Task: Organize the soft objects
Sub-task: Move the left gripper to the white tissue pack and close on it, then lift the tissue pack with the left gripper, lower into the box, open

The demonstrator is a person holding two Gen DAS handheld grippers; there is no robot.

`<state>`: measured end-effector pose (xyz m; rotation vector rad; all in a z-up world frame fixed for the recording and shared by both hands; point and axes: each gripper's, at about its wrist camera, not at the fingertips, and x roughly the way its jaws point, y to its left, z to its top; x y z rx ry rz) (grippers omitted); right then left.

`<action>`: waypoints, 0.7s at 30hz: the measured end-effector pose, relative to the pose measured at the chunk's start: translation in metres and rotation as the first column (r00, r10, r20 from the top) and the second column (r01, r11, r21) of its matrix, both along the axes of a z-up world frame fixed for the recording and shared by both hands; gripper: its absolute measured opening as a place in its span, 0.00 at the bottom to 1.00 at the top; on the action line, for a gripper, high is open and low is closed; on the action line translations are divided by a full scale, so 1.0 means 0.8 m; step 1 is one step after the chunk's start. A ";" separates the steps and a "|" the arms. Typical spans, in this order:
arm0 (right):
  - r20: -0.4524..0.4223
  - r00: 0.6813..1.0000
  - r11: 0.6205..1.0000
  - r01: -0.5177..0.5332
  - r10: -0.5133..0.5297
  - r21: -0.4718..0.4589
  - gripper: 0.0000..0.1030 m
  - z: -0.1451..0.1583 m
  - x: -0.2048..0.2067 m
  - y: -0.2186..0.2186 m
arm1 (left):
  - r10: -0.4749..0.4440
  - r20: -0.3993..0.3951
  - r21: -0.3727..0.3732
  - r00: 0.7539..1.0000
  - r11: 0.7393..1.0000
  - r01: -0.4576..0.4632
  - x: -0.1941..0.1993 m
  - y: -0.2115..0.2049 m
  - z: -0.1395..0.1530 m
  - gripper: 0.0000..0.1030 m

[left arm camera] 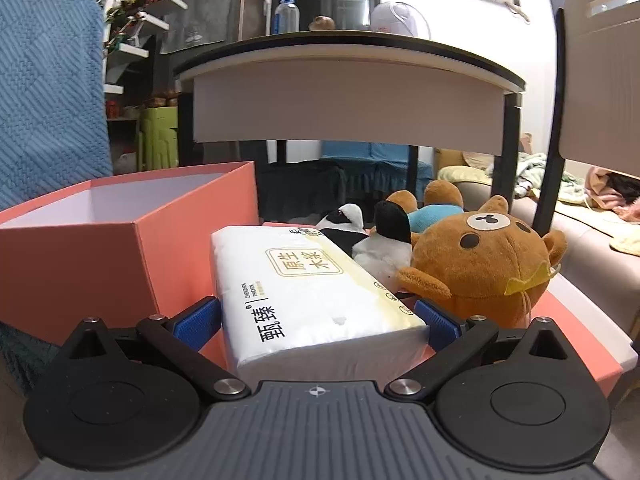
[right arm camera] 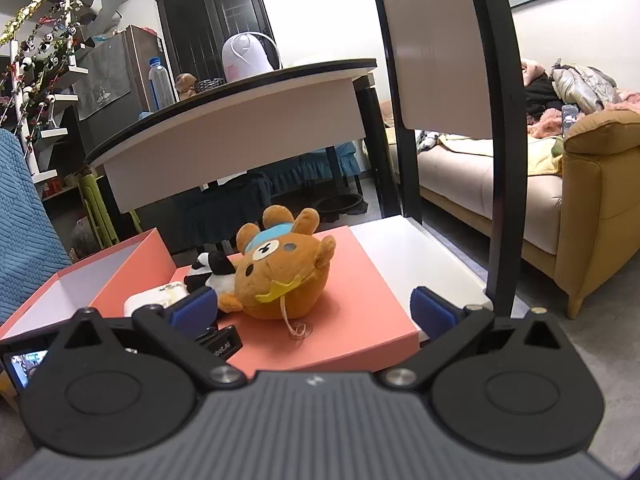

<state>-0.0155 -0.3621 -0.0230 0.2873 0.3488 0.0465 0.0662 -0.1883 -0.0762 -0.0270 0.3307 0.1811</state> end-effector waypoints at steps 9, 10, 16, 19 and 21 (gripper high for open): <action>-0.010 1.000 1.000 -0.002 0.001 -0.008 1.00 -0.001 0.001 0.011 | -0.094 0.029 -0.043 0.995 0.995 0.095 -0.016 0.021 0.014 0.91; -0.010 1.000 1.000 -0.003 0.003 -0.008 1.00 0.000 0.002 0.013 | -0.107 0.040 -0.043 0.993 0.993 0.109 -0.020 0.023 0.017 0.90; 0.000 1.000 1.000 -0.009 0.009 0.001 1.00 0.001 0.001 0.020 | -0.200 0.113 -0.041 0.973 0.978 0.205 -0.047 0.031 0.045 0.90; 0.024 1.000 1.000 -0.016 0.016 0.005 1.00 0.004 -0.003 0.027 | -0.240 0.166 -0.015 0.957 0.969 0.246 -0.062 0.036 0.062 0.90; 0.052 0.999 1.000 -0.015 0.014 0.009 1.00 0.006 -0.008 0.030 | -0.256 0.200 0.011 0.946 0.966 0.259 -0.070 0.044 0.072 0.90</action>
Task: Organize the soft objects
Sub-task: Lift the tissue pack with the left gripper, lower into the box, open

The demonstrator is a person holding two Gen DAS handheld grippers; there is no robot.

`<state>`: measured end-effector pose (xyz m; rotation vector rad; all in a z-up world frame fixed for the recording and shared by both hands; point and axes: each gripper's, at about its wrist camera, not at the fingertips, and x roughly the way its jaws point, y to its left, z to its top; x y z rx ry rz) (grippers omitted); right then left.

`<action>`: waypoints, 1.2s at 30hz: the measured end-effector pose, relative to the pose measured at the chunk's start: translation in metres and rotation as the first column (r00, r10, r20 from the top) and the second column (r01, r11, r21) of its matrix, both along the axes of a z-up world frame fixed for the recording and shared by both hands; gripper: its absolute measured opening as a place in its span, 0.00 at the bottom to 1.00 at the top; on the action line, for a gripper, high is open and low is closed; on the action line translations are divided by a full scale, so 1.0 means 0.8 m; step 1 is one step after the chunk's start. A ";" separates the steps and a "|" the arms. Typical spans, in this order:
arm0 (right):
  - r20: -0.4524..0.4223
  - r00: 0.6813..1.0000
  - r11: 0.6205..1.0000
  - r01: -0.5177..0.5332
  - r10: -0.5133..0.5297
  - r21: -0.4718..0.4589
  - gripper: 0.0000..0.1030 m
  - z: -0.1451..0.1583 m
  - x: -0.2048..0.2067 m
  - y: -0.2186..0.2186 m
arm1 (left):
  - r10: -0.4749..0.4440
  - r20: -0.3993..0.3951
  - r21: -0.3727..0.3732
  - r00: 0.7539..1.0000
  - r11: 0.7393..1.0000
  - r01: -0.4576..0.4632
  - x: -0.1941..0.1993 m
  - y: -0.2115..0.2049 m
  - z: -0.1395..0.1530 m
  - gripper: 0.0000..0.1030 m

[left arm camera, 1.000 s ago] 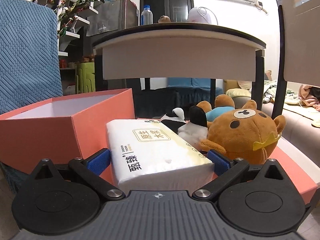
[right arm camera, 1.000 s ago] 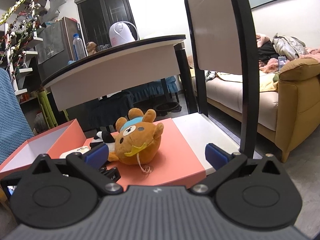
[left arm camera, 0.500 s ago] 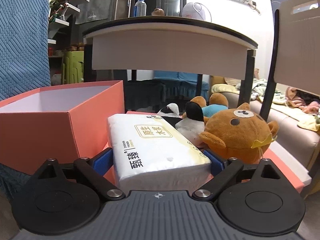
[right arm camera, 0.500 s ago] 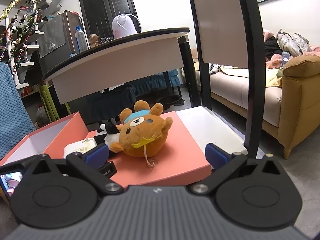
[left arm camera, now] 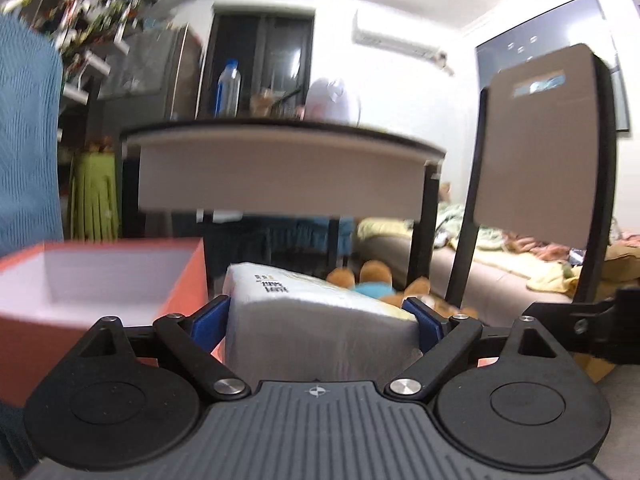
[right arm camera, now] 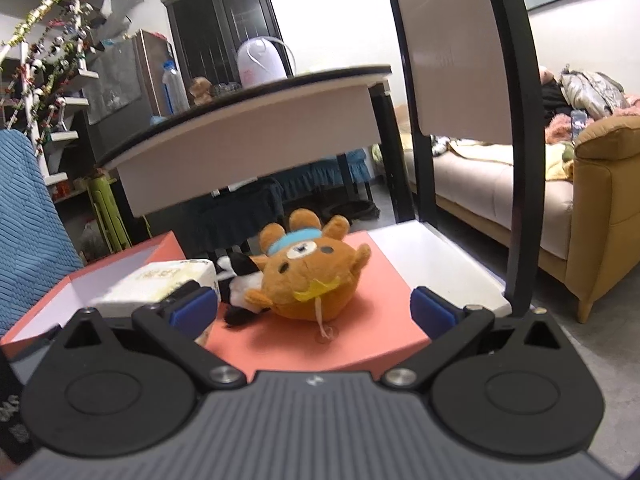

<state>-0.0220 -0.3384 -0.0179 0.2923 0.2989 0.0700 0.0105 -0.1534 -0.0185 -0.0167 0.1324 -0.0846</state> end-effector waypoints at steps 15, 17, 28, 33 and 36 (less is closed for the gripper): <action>0.026 0.998 0.998 -0.057 0.057 0.003 1.00 0.003 0.011 0.039 | 0.075 0.010 0.027 0.997 0.997 -0.075 0.045 0.127 0.064 0.88; 0.019 0.997 0.998 -0.070 0.070 -0.002 1.00 0.003 0.015 0.047 | 0.100 0.009 0.029 0.995 0.995 -0.100 0.048 0.147 0.071 0.88; -0.025 0.993 0.991 -0.117 0.115 -0.062 1.00 -0.003 0.036 0.085 | 0.154 -0.100 -0.012 0.983 0.988 -0.156 0.098 0.239 0.047 0.88; -0.049 0.990 0.991 -0.133 0.131 -0.035 1.00 -0.006 0.047 0.089 | 0.181 -0.208 -0.047 0.961 0.980 -0.195 0.117 0.276 0.032 0.88; -0.061 0.989 0.990 -0.138 0.136 -0.026 1.00 -0.008 0.050 0.090 | 0.208 -0.229 -0.047 0.951 0.973 -0.224 0.120 0.290 0.025 0.88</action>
